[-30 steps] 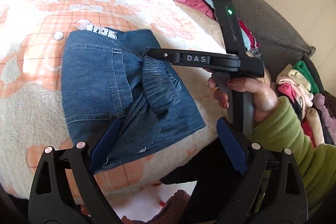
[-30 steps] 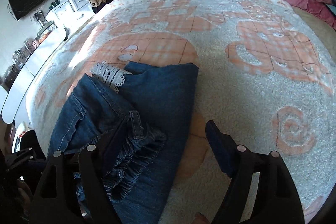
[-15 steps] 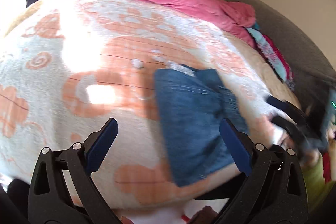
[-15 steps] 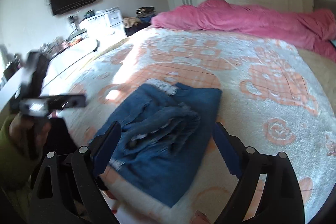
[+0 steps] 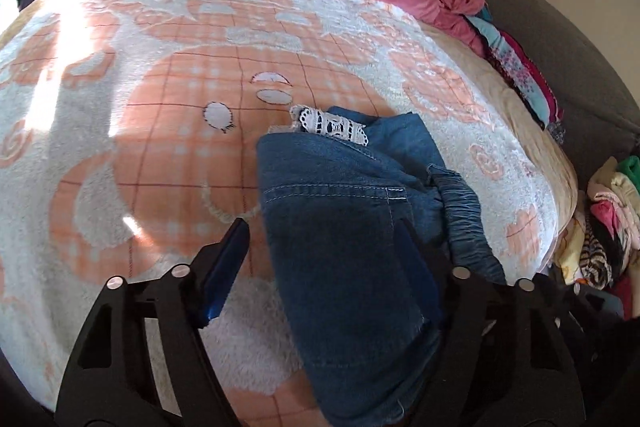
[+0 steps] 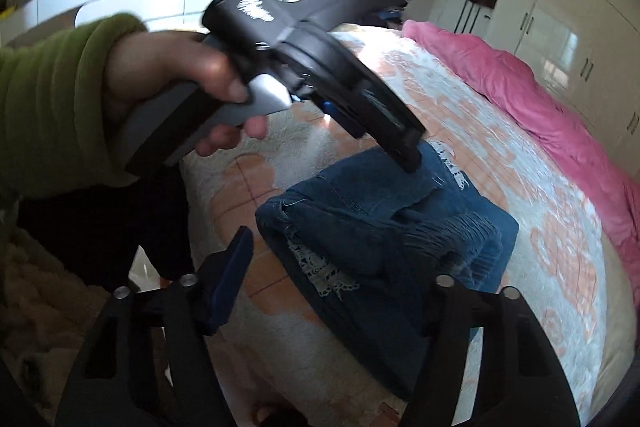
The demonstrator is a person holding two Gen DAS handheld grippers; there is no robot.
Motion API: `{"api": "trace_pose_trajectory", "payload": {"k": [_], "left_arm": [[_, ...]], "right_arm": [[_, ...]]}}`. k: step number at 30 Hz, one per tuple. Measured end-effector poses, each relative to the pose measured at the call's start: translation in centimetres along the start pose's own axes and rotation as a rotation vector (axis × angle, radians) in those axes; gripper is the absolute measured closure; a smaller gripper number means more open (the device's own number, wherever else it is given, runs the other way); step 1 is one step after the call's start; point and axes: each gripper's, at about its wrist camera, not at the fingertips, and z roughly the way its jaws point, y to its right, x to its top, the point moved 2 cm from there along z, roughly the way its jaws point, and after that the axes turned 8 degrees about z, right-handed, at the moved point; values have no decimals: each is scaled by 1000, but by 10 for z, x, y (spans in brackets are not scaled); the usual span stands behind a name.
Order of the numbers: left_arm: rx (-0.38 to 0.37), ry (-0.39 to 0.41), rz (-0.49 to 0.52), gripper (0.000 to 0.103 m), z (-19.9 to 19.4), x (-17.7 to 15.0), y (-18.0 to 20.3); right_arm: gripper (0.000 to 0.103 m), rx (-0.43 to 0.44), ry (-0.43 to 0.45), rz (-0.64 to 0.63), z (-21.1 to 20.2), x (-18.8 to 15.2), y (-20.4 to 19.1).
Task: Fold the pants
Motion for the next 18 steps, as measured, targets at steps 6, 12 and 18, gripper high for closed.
{"api": "trace_pose_trajectory", "payload": {"k": [6,12,18], "left_arm": [[5,-32,-8,41,20,-2,-1],[3,-34,-19,38,23,-6,-1],[34,-7,-10,37,21,-8,5]], "right_arm": [[56,-47,-29,-76,25,4,-4],[93,88,-103,-29,28,-16,3],[89,114,-90,101,37,-35,16]]}}
